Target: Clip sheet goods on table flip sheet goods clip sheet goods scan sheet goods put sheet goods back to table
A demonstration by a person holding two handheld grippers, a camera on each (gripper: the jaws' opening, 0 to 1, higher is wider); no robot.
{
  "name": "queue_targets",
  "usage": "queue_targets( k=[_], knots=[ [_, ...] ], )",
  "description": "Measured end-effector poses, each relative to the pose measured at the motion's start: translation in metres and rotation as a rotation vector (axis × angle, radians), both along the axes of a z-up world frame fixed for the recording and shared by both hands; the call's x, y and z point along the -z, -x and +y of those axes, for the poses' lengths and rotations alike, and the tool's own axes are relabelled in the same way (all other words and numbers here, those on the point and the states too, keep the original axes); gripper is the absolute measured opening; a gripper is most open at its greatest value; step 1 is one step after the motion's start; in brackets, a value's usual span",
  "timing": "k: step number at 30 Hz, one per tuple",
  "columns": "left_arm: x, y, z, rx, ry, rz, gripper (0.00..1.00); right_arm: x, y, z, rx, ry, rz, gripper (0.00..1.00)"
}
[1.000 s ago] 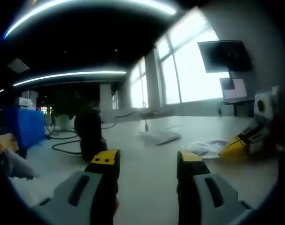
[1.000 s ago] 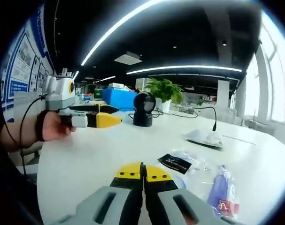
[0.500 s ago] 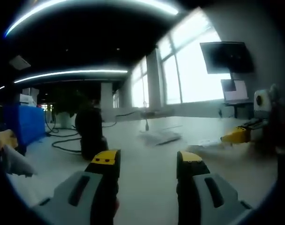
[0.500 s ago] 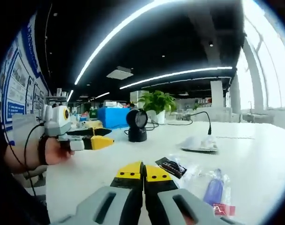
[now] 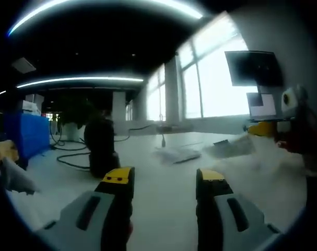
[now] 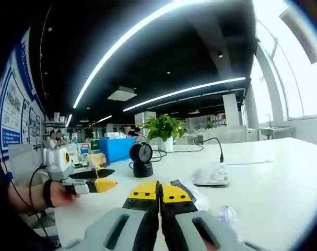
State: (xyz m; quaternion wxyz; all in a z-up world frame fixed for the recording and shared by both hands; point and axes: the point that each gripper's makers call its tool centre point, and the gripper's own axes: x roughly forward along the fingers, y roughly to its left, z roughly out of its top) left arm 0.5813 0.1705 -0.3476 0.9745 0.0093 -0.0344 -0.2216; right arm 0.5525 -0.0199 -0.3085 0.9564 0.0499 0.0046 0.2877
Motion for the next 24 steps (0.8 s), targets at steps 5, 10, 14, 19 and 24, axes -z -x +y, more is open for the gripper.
queue_targets(
  k=[5, 10, 14, 19, 24],
  knots=[
    [-0.001, 0.000, 0.001, -0.003, 0.007, -0.004, 0.39, -0.015, -0.003, -0.012, 0.036, -0.011, -0.009, 0.00],
    [-0.002, 0.002, 0.000, -0.006, 0.002, -0.010, 0.39, -0.033, -0.010, -0.030, 0.087, -0.068, -0.019, 0.00],
    [-0.002, 0.002, -0.001, -0.003, -0.002, -0.012, 0.39, -0.039, -0.015, -0.038, 0.099, -0.085, 0.010, 0.00],
    [-0.002, 0.002, 0.000, -0.007, -0.002, -0.009, 0.39, -0.055, -0.018, -0.046, 0.131, -0.110, -0.027, 0.00],
    [-0.002, 0.002, -0.001, -0.005, -0.007, -0.009, 0.39, -0.064, -0.020, -0.051, 0.147, -0.104, -0.043, 0.00]
  ],
)
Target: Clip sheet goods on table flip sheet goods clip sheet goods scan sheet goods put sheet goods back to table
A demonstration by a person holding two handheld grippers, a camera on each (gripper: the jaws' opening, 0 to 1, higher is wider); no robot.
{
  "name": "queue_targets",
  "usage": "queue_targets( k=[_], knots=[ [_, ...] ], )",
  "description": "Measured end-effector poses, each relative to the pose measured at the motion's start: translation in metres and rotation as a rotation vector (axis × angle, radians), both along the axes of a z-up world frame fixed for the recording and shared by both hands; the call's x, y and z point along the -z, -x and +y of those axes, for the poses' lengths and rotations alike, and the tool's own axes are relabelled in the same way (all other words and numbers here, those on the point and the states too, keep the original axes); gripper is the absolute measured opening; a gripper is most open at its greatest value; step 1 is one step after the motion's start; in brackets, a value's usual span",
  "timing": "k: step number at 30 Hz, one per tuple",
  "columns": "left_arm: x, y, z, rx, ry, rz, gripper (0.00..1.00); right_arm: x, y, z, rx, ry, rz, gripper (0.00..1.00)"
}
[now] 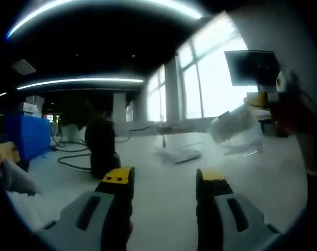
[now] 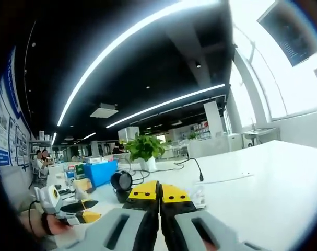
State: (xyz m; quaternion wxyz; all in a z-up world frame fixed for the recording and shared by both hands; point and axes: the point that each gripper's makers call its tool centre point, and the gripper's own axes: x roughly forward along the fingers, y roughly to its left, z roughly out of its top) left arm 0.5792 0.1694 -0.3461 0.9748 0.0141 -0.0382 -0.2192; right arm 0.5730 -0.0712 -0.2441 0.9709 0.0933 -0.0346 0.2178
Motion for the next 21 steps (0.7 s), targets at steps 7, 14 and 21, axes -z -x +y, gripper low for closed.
queue_targets(
  k=[7, 14, 21],
  knots=[
    [0.000, 0.000, 0.001, 0.000, 0.005, -0.001, 0.39, -0.010, -0.004, -0.008, 0.034, -0.030, -0.016, 0.00],
    [0.000, 0.000, 0.000, 0.005, -0.002, -0.003, 0.39, -0.012, 0.000, -0.017, 0.082, -0.099, -0.052, 0.00],
    [0.000, 0.000, 0.000, 0.003, -0.005, -0.004, 0.39, -0.022, 0.002, -0.023, 0.093, -0.191, -0.090, 0.00]
  ],
)
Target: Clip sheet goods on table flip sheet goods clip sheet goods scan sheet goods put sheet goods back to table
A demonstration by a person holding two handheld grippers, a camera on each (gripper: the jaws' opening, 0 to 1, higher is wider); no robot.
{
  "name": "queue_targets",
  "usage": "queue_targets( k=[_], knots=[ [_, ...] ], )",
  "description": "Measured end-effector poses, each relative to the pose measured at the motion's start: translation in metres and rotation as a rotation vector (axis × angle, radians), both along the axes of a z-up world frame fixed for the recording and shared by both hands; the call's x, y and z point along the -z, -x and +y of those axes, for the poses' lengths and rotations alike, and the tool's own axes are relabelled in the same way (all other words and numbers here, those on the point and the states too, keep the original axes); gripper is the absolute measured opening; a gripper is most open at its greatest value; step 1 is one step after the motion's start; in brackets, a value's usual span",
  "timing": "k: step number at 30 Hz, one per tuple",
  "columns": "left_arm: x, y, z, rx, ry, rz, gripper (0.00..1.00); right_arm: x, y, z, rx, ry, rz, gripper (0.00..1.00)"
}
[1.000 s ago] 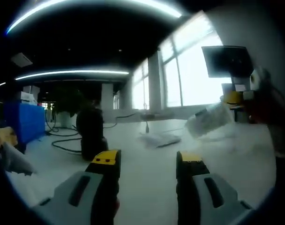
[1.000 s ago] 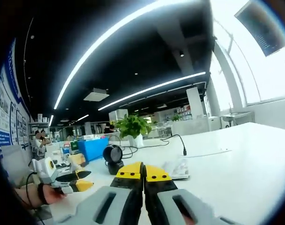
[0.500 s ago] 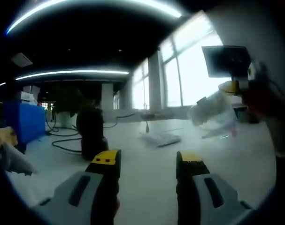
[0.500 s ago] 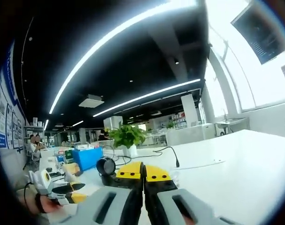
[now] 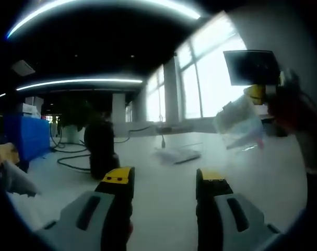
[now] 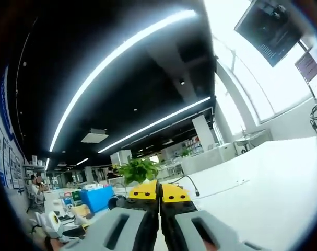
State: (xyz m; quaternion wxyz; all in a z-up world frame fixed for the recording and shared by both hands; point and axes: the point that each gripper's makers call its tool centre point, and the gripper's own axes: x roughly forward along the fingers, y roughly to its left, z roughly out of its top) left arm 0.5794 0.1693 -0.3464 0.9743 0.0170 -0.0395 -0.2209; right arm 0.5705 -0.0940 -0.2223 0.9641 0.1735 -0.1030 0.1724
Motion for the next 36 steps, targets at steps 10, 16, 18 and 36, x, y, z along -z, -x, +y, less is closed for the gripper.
queue_targets(
  k=[10, 16, 18, 36],
  knots=[
    [0.000, 0.000, 0.000, -0.002, -0.006, -0.001, 0.39, -0.007, -0.007, -0.017, 0.013, -0.153, 0.020, 0.00],
    [0.000, 0.000, 0.000, -0.001, -0.006, -0.002, 0.39, 0.010, -0.002, -0.046, 0.064, -0.297, 0.046, 0.00],
    [0.000, 0.000, 0.000, -0.001, -0.006, -0.003, 0.39, 0.015, 0.000, -0.053, 0.074, -0.297, 0.046, 0.00],
    [0.000, 0.001, 0.000, -0.004, -0.014, -0.002, 0.39, 0.074, 0.003, -0.136, 0.237, -0.666, 0.131, 0.00]
  ],
)
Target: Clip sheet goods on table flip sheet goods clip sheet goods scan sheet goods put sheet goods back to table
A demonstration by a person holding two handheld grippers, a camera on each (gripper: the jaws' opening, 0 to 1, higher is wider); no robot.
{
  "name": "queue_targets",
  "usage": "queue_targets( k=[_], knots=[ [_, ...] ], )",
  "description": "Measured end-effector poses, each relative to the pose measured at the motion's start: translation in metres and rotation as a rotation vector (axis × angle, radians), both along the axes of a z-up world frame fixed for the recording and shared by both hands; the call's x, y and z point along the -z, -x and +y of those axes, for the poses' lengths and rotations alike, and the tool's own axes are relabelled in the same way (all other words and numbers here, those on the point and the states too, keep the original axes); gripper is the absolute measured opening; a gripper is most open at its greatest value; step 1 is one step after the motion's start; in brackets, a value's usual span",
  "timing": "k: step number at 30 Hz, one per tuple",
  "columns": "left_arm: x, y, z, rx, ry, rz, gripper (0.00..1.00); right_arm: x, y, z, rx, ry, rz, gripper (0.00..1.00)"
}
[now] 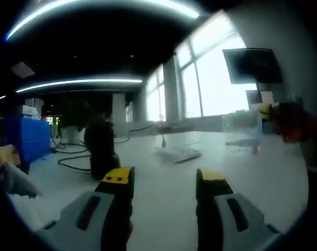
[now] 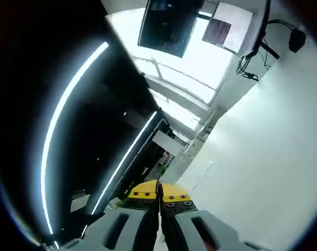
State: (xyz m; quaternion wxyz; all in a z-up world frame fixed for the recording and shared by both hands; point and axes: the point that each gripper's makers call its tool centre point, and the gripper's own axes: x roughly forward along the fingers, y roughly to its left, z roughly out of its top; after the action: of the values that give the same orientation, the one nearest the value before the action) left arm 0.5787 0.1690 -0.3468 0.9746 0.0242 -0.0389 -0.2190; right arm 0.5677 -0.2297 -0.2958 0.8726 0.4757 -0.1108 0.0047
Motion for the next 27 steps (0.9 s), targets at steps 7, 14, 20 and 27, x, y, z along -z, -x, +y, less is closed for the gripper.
queue_targets(
  k=[7, 14, 20, 27],
  knots=[
    [0.000, 0.000, 0.000, -0.001, -0.001, 0.000, 0.39, 0.021, -0.002, -0.024, 0.048, -0.073, 0.038, 0.00],
    [0.000, 0.000, 0.000, 0.000, -0.001, 0.000, 0.39, 0.037, 0.001, -0.040, 0.084, -0.110, 0.071, 0.00],
    [0.000, 0.000, -0.001, -0.001, -0.004, 0.000, 0.39, 0.046, 0.004, -0.040, 0.097, -0.102, 0.090, 0.00],
    [0.000, 0.000, -0.001, -0.001, -0.006, 0.000, 0.39, 0.056, 0.008, -0.035, 0.103, -0.115, 0.114, 0.00]
  ],
)
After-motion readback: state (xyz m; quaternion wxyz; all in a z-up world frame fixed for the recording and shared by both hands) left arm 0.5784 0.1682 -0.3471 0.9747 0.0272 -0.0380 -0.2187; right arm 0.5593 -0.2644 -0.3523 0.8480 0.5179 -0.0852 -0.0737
